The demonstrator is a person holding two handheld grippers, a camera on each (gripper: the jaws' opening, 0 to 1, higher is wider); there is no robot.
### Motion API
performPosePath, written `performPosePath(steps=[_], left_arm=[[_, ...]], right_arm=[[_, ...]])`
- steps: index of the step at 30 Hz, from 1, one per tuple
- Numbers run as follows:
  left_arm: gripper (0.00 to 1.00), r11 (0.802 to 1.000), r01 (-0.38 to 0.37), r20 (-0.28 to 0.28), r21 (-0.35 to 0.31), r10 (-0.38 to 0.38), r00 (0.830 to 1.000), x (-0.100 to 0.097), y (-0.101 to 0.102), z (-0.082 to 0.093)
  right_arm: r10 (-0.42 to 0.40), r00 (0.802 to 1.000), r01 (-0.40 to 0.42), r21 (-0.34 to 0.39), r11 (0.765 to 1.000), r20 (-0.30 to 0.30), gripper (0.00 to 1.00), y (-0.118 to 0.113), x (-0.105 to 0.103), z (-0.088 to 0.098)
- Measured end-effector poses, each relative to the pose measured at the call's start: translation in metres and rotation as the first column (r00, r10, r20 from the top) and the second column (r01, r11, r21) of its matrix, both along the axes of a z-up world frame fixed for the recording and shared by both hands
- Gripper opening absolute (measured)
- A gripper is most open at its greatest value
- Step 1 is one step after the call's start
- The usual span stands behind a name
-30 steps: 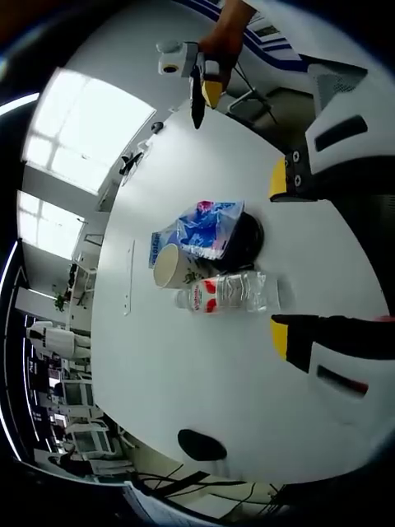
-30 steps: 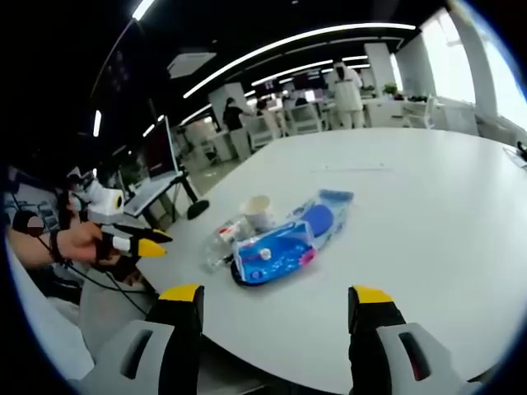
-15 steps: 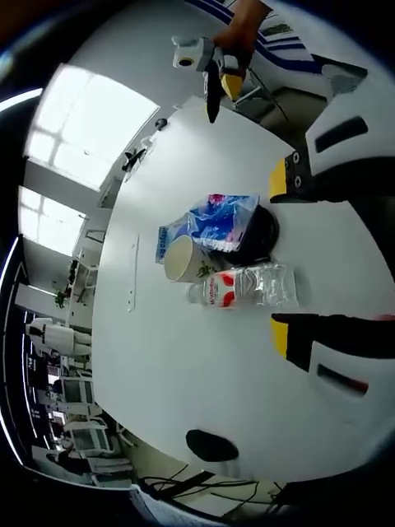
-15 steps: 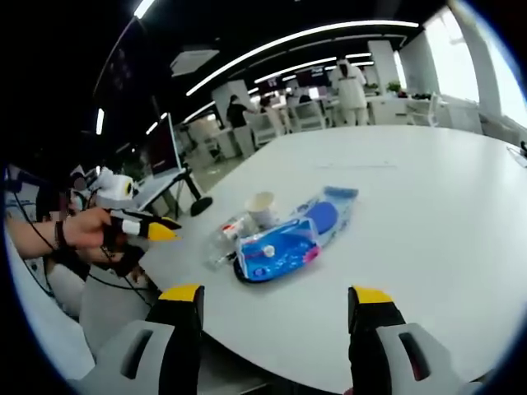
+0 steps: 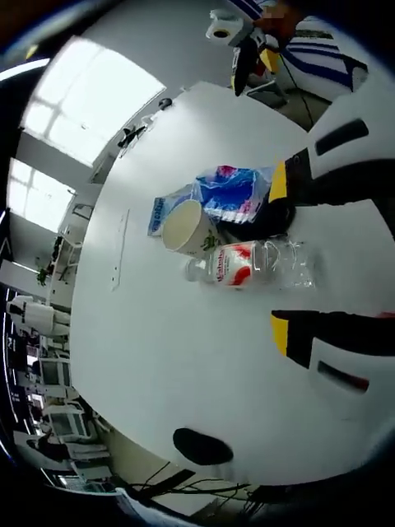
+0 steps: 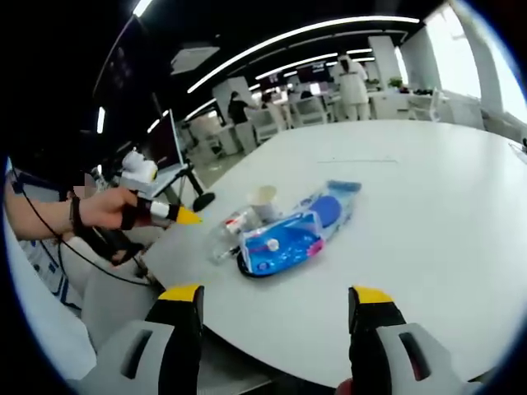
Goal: Arrange the tabletop items into an orderly group along one side of the table until the central work area is clear of visible clutter.
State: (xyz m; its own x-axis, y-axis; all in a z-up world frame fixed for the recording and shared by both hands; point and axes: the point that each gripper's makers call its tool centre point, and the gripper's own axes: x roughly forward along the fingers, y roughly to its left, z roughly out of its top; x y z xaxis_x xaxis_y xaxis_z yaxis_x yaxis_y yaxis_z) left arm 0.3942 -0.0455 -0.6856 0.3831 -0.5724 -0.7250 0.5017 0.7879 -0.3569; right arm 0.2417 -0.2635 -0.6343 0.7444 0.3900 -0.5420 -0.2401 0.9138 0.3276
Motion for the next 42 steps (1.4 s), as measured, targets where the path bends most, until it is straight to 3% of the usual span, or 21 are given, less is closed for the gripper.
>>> performPosePath(steps=[5, 14, 30, 42], left_arm=[[0.50, 0.999, 0.022, -0.031, 0.044, -0.020, 0.999, 0.005, -0.003, -0.014], [0.49, 0.997, -0.034, -0.114, 0.064, 0.042, 0.993, 0.017, -0.013, -0.030], [0.47, 0.990, 0.005, -0.146, 0.138, 0.015, 0.989, 0.020, -0.034, -0.053], [0.39, 0.989, -0.002, -0.152, 0.148, 0.024, 0.988, 0.018, -0.031, -0.063]], right_arm=[[-0.003, 1.000, 0.003, 0.000, 1.000, -0.008, 0.73, -0.001, -0.002, -0.002], [-0.004, 1.000, 0.004, 0.001, 1.000, -0.024, 0.73, -0.006, -0.006, -0.006], [0.000, 0.999, 0.001, 0.012, 1.000, -0.034, 0.73, -0.008, -0.010, -0.013], [-0.023, 0.999, 0.024, 0.017, 1.000, -0.034, 0.73, -0.017, -0.014, -0.015]])
